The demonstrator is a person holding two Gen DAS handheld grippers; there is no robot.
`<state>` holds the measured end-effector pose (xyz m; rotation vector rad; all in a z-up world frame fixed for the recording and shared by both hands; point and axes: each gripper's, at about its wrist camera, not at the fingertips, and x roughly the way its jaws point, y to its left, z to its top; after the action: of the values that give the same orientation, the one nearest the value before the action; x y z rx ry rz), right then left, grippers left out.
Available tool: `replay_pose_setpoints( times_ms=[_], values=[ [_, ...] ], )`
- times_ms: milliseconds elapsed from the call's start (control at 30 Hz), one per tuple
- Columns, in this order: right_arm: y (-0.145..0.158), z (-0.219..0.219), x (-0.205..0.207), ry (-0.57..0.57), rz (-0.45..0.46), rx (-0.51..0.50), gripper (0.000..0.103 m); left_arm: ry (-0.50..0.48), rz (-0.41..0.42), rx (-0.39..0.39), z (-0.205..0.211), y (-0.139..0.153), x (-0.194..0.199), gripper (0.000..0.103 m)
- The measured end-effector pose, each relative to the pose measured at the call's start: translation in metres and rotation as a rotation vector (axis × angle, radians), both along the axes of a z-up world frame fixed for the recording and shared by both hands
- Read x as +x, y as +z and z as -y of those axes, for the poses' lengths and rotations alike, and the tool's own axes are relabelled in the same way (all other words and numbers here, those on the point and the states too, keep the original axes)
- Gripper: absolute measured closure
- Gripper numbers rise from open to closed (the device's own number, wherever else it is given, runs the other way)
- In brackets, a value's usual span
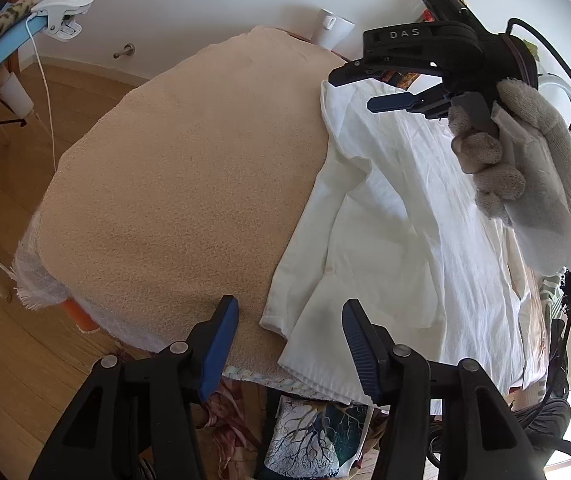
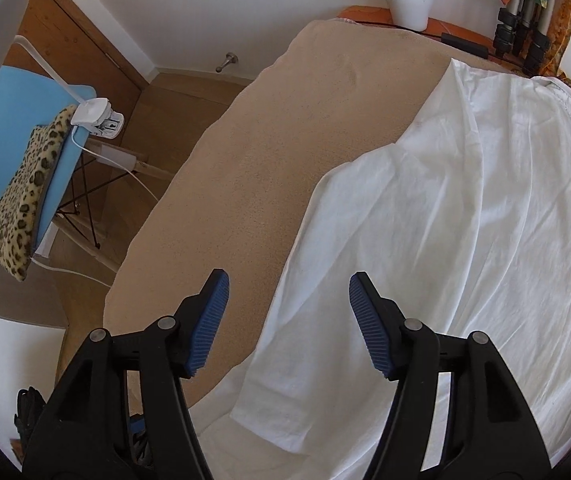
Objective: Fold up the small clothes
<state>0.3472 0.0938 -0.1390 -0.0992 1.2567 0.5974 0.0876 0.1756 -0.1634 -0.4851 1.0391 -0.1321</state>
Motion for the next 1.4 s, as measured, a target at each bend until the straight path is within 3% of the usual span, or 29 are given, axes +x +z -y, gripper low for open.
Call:
replay_pose_setpoints(
  times_ms=[100,200,433,533,600,667,700,767,833,1067,1400],
  values=[
    [-0.016,-0.016,0.011,-0.026,0.030,-0.107,0.037,-0.021,0.002,-0.007,0.001,-0.002,-0.001,0.082],
    [-0.032,-0.023,0.023,-0.069,0.031,-0.178,0.037,-0.055,0.009,-0.042,0.003,-0.004,-0.002,0.101],
    [-0.041,-0.027,0.035,-0.085,0.037,-0.248,0.037,-0.053,0.068,-0.124,-0.006,0.006,-0.023,0.102],
    [-0.042,-0.030,0.034,-0.073,0.049,-0.274,0.039,-0.076,0.094,-0.097,0.001,0.014,-0.023,0.102],
    [-0.041,-0.033,0.031,-0.069,0.078,-0.295,0.047,-0.094,0.113,-0.084,0.006,0.021,-0.022,0.102],
    [-0.038,-0.033,0.029,-0.076,0.100,-0.298,0.068,-0.103,0.128,-0.080,0.010,0.027,-0.021,0.102],
    [-0.037,-0.031,0.029,-0.081,0.102,-0.296,0.072,-0.109,0.135,-0.076,0.012,0.030,-0.021,0.102],
    [-0.035,-0.022,0.031,-0.096,0.084,-0.260,0.090,-0.112,0.150,-0.093,0.014,0.035,-0.021,0.102],
    [-0.032,-0.009,0.034,-0.118,0.051,-0.194,0.093,-0.121,0.162,-0.095,0.016,0.039,-0.022,0.102],
    [-0.017,0.035,0.037,-0.202,0.006,0.035,0.095,-0.191,0.204,-0.077,0.041,0.054,-0.020,0.102],
    [0.020,0.115,0.030,-0.267,0.064,0.250,0.095,-0.352,0.244,-0.037,0.095,0.071,-0.012,0.102]
  ],
)
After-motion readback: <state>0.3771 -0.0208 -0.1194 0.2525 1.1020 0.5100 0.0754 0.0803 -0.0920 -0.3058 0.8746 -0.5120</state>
